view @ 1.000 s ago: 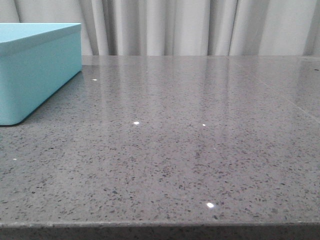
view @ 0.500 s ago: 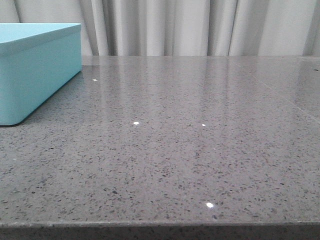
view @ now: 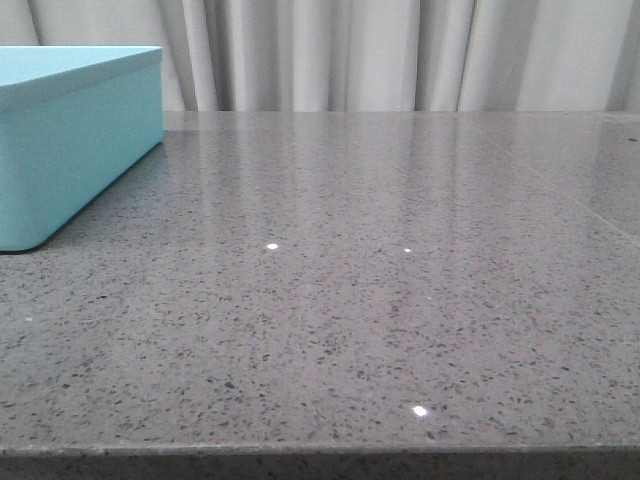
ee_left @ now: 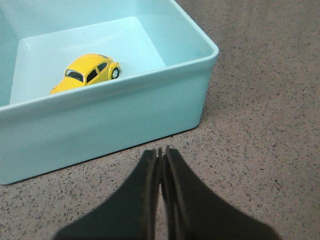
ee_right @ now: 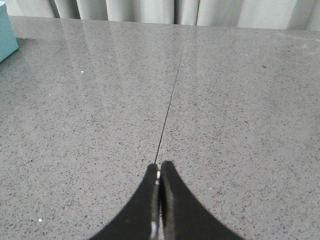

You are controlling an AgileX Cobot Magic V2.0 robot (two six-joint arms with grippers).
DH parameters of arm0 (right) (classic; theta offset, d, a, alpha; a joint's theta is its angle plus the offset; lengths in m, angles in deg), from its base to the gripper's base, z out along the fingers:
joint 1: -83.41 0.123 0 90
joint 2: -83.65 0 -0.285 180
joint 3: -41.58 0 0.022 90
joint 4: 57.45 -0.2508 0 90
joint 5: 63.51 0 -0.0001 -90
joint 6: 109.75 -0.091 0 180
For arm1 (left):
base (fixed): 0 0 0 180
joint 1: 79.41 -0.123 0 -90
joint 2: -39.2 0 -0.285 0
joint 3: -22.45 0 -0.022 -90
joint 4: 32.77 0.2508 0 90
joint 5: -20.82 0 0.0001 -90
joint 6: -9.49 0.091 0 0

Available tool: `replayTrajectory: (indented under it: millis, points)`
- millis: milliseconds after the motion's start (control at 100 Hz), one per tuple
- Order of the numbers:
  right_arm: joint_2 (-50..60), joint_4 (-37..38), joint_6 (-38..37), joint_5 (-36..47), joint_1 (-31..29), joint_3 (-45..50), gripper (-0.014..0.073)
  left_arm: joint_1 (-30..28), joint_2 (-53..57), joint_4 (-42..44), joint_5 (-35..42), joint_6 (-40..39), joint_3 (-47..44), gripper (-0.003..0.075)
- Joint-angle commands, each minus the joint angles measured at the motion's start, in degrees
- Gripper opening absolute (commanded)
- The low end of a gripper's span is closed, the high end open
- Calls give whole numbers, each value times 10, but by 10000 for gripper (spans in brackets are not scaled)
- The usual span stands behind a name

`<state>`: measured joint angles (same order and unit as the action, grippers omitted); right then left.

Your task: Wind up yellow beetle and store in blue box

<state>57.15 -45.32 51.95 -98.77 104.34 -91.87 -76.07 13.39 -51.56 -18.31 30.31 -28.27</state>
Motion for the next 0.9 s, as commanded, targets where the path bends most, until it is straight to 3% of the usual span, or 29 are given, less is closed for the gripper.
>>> replayTrajectory:
  millis: [0,520,810,890]
  points:
    - [-2,14,4,46,0,-13,-58,0,-5,-15,42,-6,14,-18]
    - [-2,14,4,46,0,-13,-58,0,6,-12,52,-6,4,-19]
    - [-2,14,4,46,0,-13,-58,-11,69,12,251,-7,-82,-18]
    - [-2,14,4,46,0,-13,-58,-11,87,24,298,-40,-112,-18]
